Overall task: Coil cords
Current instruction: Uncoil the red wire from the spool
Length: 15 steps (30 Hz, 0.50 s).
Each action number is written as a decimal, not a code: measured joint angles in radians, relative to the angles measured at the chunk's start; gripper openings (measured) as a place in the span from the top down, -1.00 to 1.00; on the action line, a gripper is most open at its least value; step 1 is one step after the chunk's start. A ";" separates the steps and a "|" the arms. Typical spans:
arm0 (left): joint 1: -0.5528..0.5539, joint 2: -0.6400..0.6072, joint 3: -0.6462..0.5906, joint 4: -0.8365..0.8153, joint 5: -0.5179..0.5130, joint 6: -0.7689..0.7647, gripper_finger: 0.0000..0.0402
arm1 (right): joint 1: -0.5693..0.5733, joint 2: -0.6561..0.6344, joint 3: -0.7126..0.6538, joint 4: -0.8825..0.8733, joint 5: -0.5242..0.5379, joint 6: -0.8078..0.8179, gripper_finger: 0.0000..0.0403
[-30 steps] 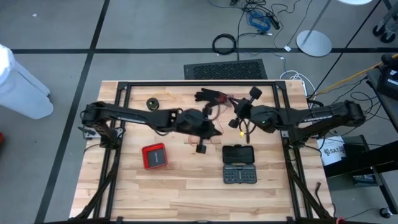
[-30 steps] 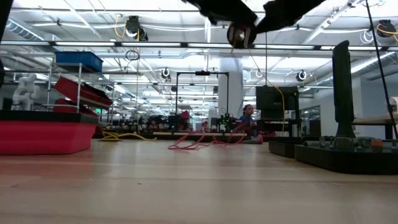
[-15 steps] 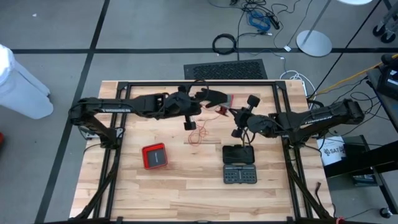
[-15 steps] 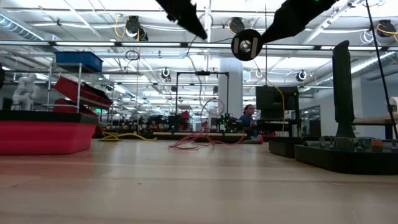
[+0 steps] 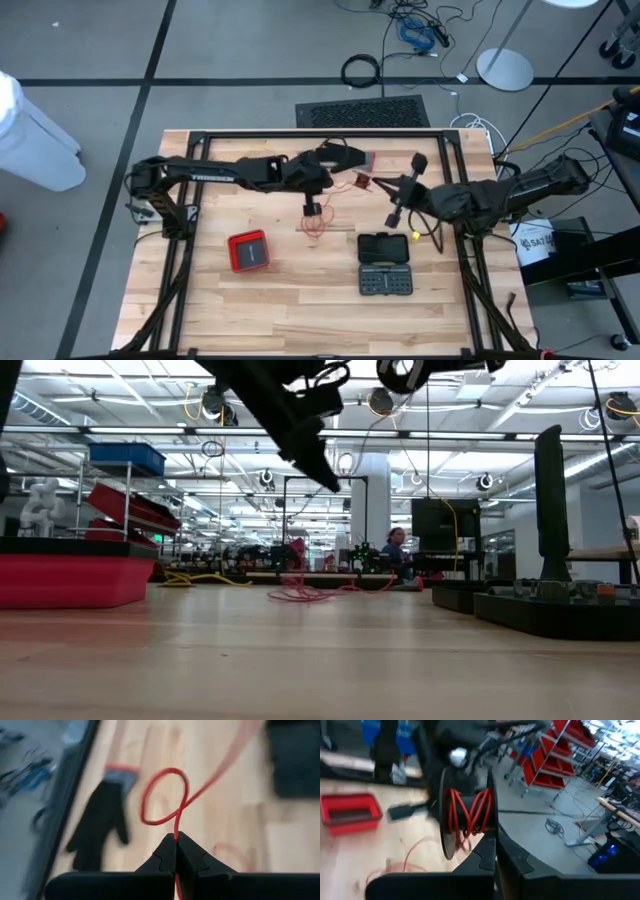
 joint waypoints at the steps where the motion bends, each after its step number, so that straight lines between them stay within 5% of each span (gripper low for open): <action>1: -0.010 0.010 0.000 0.034 0.030 -0.007 1.00 | -0.003 -0.004 0.000 0.026 0.010 -0.014 1.00; 7: -0.080 0.034 -0.001 0.208 0.135 -0.008 0.94 | -0.042 -0.005 0.000 0.123 0.076 -0.111 1.00; 15: -0.155 0.027 -0.001 0.242 0.107 0.024 0.63 | -0.116 -0.005 0.000 0.131 0.074 -0.127 1.00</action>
